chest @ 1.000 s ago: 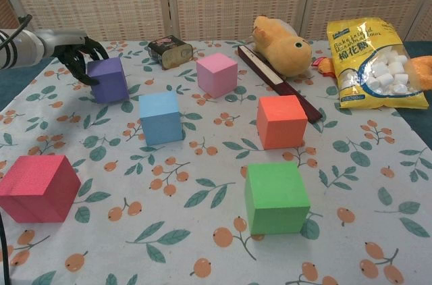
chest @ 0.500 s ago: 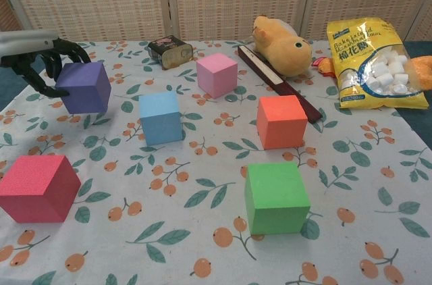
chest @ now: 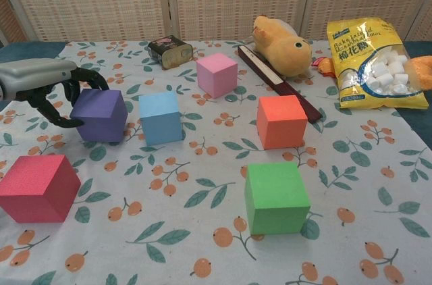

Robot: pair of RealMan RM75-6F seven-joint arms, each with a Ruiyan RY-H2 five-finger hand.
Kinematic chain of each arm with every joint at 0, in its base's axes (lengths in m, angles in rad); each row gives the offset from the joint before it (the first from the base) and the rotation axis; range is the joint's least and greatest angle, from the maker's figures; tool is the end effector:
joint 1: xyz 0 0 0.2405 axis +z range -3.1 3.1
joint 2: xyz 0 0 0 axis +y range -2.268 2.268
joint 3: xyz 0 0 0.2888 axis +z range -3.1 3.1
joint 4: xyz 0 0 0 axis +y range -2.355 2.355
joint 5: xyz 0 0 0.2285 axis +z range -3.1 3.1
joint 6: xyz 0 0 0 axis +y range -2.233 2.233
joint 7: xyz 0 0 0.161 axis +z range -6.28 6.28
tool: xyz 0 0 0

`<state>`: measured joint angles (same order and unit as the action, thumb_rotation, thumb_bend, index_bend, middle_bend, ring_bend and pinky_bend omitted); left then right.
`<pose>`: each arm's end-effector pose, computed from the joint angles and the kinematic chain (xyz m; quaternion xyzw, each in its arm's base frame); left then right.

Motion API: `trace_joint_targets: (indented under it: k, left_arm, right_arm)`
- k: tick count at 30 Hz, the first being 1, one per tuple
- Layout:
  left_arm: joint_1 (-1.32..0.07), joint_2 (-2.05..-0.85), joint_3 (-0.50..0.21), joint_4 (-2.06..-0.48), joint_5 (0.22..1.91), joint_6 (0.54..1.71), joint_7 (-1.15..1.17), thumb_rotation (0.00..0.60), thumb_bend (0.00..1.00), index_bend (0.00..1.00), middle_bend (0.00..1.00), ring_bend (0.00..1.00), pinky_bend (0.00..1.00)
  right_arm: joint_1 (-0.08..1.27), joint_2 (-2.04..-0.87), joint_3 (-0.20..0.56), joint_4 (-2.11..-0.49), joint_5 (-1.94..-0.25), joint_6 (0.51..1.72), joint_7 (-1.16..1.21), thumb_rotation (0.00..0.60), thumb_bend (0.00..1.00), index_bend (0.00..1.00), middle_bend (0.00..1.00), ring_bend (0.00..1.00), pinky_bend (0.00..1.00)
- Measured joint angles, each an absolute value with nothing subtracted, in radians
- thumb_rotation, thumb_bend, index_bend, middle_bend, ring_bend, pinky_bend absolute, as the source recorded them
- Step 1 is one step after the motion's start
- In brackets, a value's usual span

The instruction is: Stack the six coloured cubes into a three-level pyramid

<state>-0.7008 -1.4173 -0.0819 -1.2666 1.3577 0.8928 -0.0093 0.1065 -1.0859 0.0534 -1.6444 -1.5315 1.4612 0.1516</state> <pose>-0.2514 0.4047 0.0117 -0.7639 -0.3601 -0.3302 0.4216 -0.3351 -0.2096 0.1599 0.5817 -0.4247 0.4375 0.5384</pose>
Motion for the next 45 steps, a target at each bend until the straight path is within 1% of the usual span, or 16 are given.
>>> trace_joint_targets:
  k: [22, 39, 45]
  left_arm:
    - [-0.786, -1.475, -0.120, -1.210, 1.333, 0.804, 0.001, 0.600, 0.31, 0.50, 0.47, 0.45, 0.38]
    - [-0.813, -1.476, -0.132, -1.199, 1.299, 0.755, -0.011, 0.600, 0.31, 0.50, 0.47, 0.45, 0.38]
    - [-0.824, -1.463, -0.136, -1.208, 1.264, 0.696, -0.032, 0.600, 0.31, 0.50, 0.46, 0.45, 0.38]
  right_arm:
    - [0.090, -1.085, 0.056, -1.642, -1.511, 1.468, 0.149, 0.600, 0.00, 0.00, 0.04, 0.00, 0.12]
    - [0.087, -1.086, 0.060, -1.639, -1.505, 1.469, 0.150, 0.600, 0.00, 0.00, 0.04, 0.00, 0.12]
    - [0.085, -1.088, 0.062, -1.632, -1.502, 1.468, 0.152, 0.600, 0.00, 0.00, 0.04, 0.00, 0.12]
